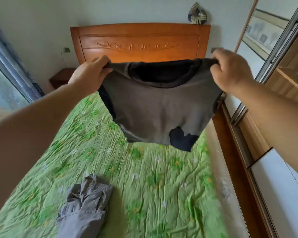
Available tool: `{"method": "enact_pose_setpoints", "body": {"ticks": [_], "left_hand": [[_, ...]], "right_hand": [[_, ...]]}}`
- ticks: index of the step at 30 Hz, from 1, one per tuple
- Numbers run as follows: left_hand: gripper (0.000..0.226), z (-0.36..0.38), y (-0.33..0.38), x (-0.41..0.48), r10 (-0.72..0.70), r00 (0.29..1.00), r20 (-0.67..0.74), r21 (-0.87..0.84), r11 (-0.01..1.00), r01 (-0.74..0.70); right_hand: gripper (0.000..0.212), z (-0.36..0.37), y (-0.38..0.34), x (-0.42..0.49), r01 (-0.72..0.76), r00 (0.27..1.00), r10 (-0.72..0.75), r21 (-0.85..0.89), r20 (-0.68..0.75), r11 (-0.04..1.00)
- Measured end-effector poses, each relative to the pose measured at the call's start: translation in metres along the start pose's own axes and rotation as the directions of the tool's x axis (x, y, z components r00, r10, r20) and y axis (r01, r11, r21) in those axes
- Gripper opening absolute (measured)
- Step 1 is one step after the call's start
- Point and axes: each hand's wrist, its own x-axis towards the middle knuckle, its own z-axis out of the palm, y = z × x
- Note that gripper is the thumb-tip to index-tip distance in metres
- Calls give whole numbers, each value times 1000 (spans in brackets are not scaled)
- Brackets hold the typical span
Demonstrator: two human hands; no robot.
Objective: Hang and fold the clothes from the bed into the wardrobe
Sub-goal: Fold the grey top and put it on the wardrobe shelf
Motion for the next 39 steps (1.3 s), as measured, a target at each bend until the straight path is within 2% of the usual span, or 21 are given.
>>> {"method": "enact_pose_setpoints", "body": {"ticks": [4, 7, 9, 12, 15, 19, 22, 25, 29, 35, 38, 39], "left_hand": [[9, 39, -3, -56, 45, 996, 81, -53, 998, -41], [8, 83, -10, -118, -4, 959, 284, -8, 1000, 6], [9, 117, -14, -165, 12, 917, 399, -6, 1000, -10], [12, 167, -12, -241, -8, 829, 559, 31, 999, -12], [30, 213, 3, -316, -59, 700, 712, 86, 996, -3], [40, 261, 31, -404, -69, 513, 856, 150, 982, -118], [35, 291, 43, -459, -85, 377, 922, 157, 974, -165], [34, 312, 51, -502, -100, 297, 950, 156, 973, -171], [37, 330, 60, -538, -127, 225, 966, 167, 971, -170], [43, 357, 67, -561, -190, 125, 974, 211, 961, -180], [42, 370, 66, -570, -221, 39, 974, 225, 956, -187], [41, 374, 66, -573, -228, 33, 973, 230, 960, -162]], "right_hand": [[17, 38, -6, -55, 13, 988, -16, 21, 154, 1000], [11, 80, -16, -115, -27, 953, 11, 48, 303, 998], [12, 111, -23, -160, -76, 904, 54, 34, 425, 997], [6, 159, -33, -238, -115, 790, 94, -3, 606, 993], [14, 204, -47, -322, -88, 644, 137, -105, 753, 991], [18, 248, -67, -433, -94, 422, 159, -131, 893, 987], [19, 269, -74, -501, -134, 287, 168, -134, 943, 982], [19, 282, -77, -551, -136, 191, 152, -127, 970, 983], [19, 289, -77, -592, -110, 103, 133, -121, 986, 987], [23, 304, -77, -623, -25, 42, 70, -69, 997, 997], [16, 310, -77, -627, -21, -83, 59, -61, 995, 998], [12, 313, -77, -626, -29, -124, 56, -60, 991, 998]]}}
